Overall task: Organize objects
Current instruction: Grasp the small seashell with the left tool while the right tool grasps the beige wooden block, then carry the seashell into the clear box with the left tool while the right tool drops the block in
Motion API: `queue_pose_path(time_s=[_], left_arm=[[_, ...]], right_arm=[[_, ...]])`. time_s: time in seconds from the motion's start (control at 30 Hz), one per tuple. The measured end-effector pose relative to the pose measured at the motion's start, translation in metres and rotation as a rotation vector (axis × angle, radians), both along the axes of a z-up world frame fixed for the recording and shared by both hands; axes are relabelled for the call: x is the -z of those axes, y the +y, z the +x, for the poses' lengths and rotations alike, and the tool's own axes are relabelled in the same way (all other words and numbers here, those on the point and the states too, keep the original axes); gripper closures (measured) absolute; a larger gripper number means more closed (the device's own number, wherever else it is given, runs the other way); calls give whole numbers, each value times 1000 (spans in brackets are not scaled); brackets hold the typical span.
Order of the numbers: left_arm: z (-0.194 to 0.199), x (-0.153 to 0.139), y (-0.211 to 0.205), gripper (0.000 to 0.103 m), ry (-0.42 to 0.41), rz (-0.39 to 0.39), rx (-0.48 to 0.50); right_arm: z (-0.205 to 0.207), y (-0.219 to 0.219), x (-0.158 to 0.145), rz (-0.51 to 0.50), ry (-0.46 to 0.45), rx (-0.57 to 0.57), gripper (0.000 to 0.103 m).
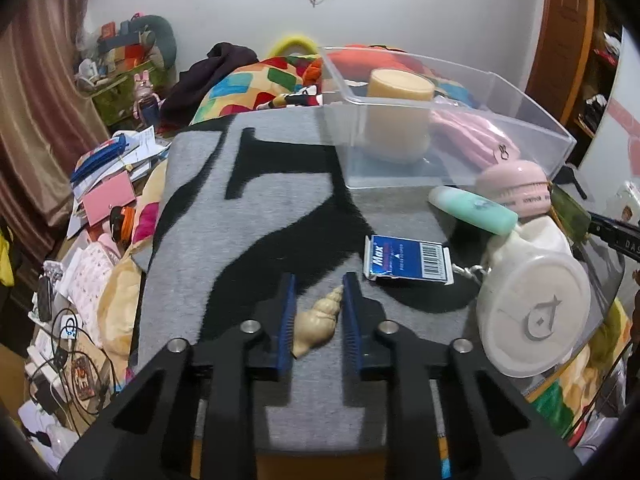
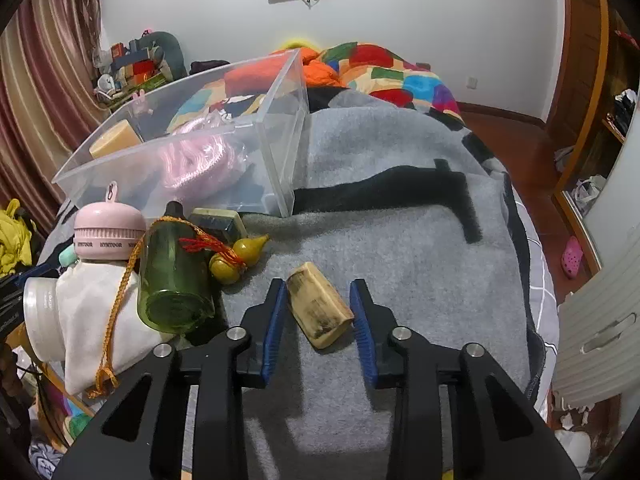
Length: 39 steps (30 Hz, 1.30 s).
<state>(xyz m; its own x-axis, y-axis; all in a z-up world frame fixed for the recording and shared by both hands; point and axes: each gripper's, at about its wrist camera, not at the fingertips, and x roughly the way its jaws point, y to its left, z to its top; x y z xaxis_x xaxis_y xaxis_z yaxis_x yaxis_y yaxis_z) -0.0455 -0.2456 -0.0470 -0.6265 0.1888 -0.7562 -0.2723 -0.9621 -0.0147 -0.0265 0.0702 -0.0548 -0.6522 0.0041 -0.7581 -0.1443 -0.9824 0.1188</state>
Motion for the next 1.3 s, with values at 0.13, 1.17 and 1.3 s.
queue_pose_path(time_s=[0.13, 1.17, 1.3], left_arm=[[0, 0, -4, 92, -10, 10, -9], [-14, -69, 15, 92, 120, 114, 78], [-26, -76, 16, 92, 127, 130, 87]], right_arm=[[3, 1, -5, -24, 17, -1, 85], [0, -14, -74, -35, 197, -47, 93], [-7, -14, -78, -37, 210, -49, 93]])
